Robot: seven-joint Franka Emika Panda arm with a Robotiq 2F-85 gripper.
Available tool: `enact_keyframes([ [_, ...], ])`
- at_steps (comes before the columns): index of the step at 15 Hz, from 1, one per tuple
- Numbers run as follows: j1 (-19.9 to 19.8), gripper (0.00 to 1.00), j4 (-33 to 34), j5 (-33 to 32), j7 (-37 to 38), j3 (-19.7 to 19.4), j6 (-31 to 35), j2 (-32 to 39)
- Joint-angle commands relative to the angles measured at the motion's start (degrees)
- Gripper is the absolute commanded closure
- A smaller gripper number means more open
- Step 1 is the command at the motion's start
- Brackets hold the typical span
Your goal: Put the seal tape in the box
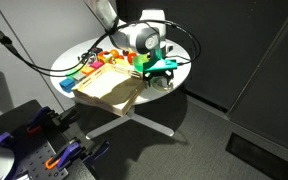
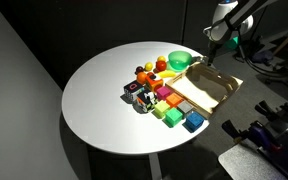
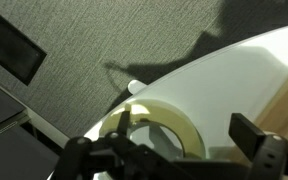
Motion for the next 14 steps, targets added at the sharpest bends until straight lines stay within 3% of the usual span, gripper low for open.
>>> enact_keyframes([
  [1,-0.6,0.00,2.0,-1.6,-0.9,0.6,0.7,1.6],
  [14,0.2,0.00,4.6,-1.7,-0.3,1.0,0.8,3.2],
])
